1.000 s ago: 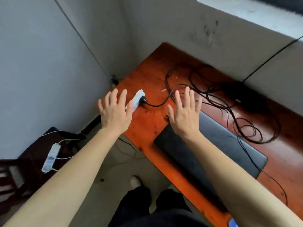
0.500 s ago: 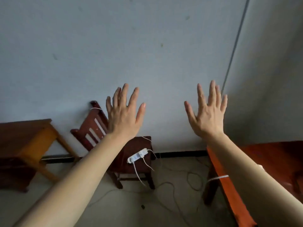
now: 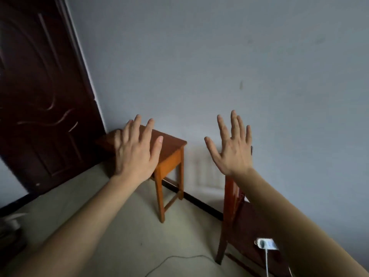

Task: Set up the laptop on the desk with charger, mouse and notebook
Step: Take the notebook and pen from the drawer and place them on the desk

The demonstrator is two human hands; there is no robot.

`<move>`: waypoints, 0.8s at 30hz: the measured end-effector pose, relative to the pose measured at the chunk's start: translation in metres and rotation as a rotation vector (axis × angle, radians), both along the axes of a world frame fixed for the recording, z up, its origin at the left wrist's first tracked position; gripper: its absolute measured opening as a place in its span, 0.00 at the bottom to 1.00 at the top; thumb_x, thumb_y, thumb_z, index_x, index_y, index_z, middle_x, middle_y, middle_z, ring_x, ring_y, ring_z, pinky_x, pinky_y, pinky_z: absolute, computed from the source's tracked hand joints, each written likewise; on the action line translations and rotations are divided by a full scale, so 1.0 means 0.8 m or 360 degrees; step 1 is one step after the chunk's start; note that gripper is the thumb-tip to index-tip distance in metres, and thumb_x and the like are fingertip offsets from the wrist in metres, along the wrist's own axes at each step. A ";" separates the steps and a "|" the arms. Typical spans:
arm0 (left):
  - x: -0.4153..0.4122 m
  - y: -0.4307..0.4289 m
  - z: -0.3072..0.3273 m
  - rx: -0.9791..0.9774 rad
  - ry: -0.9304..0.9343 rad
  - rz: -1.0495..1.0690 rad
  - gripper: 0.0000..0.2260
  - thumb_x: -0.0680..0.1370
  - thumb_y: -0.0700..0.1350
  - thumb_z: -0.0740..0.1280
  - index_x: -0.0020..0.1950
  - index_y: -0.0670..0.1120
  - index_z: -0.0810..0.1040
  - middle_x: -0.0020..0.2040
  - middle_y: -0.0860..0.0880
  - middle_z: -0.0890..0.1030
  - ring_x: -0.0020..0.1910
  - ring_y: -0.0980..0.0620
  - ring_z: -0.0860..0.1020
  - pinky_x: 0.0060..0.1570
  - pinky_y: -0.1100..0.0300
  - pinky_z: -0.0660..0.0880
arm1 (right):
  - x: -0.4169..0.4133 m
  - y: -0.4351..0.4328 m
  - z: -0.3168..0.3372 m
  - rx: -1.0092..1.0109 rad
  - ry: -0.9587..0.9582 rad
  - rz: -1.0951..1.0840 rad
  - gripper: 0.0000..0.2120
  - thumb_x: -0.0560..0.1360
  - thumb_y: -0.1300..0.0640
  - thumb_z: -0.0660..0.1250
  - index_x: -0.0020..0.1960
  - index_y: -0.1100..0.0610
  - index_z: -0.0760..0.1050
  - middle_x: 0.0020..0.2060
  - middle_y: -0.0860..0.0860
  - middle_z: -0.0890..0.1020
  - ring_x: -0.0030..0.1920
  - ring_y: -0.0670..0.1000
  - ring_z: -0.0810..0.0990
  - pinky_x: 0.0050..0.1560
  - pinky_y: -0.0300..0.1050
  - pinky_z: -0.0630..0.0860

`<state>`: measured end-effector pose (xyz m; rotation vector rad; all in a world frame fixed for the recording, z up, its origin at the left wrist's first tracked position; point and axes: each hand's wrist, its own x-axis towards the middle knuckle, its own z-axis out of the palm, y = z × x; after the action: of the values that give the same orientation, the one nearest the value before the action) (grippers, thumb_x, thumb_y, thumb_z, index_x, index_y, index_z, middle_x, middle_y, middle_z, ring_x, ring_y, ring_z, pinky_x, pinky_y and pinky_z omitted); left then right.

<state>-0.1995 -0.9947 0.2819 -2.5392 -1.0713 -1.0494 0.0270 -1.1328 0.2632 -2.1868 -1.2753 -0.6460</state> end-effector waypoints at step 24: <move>-0.116 0.642 -0.022 -0.0085 0.0092 0.0744 0.26 0.82 0.57 0.54 0.75 0.44 0.69 0.75 0.37 0.68 0.71 0.36 0.68 0.66 0.35 0.66 | -0.079 0.809 -0.063 -0.0155 0.0066 0.0794 0.34 0.80 0.30 0.45 0.81 0.45 0.47 0.82 0.53 0.47 0.81 0.57 0.45 0.77 0.60 0.39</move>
<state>-0.2920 -0.4813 0.2643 -2.1735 -1.5871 -0.8212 -0.0365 -0.4858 0.2125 -1.8290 -1.7712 -0.3400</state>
